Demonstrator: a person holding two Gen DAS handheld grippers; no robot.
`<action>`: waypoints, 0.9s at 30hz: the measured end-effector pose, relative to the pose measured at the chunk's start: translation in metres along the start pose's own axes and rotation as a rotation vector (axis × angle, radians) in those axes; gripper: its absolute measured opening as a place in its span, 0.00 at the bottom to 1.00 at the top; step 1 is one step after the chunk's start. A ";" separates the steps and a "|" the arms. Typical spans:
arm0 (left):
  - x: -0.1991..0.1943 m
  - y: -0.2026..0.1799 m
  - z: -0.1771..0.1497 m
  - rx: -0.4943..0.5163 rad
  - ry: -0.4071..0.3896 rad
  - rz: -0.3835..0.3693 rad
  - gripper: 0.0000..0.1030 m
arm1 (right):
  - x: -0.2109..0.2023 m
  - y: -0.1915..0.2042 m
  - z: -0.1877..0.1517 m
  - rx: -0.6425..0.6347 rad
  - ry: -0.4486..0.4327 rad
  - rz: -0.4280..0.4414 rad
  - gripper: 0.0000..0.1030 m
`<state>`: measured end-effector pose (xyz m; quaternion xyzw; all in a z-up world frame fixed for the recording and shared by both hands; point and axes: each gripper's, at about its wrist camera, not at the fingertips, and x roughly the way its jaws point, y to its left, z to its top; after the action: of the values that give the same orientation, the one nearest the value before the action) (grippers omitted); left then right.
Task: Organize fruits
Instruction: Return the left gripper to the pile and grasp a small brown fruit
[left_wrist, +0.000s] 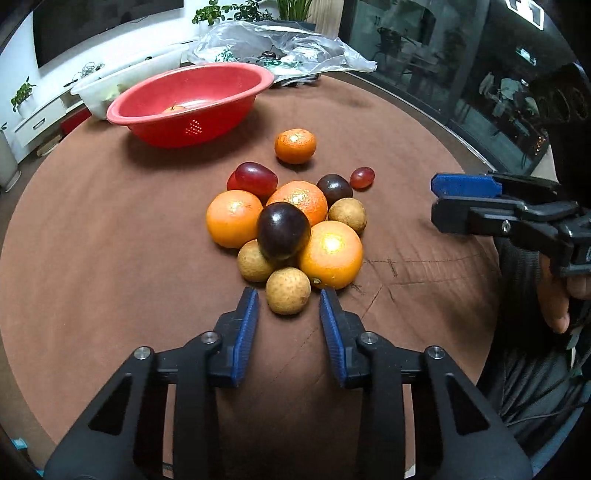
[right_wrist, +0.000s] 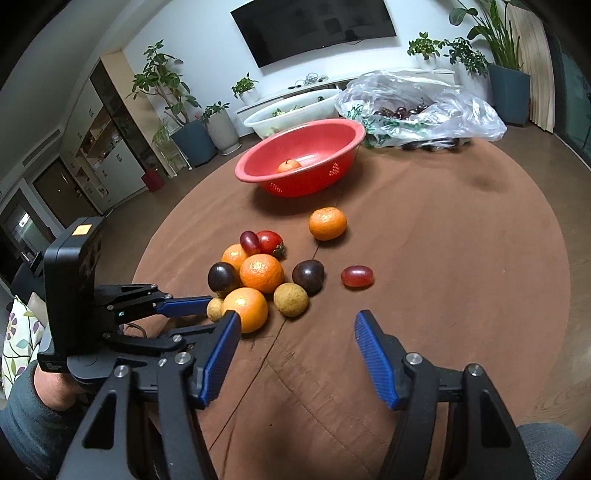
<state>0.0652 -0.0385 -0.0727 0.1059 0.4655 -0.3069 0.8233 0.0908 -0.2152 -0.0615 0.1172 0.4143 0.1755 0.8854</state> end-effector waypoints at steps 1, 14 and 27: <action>0.001 0.000 0.002 -0.001 -0.002 -0.006 0.32 | 0.000 0.000 0.000 0.000 0.001 0.002 0.66; 0.000 0.008 0.000 -0.038 -0.029 -0.044 0.22 | 0.012 0.012 -0.007 -0.019 0.045 0.033 0.63; -0.025 0.024 -0.027 -0.129 -0.077 -0.043 0.22 | 0.047 0.033 -0.002 0.048 0.126 0.083 0.53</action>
<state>0.0513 0.0034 -0.0689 0.0306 0.4547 -0.2978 0.8388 0.1106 -0.1661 -0.0838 0.1440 0.4679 0.2089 0.8466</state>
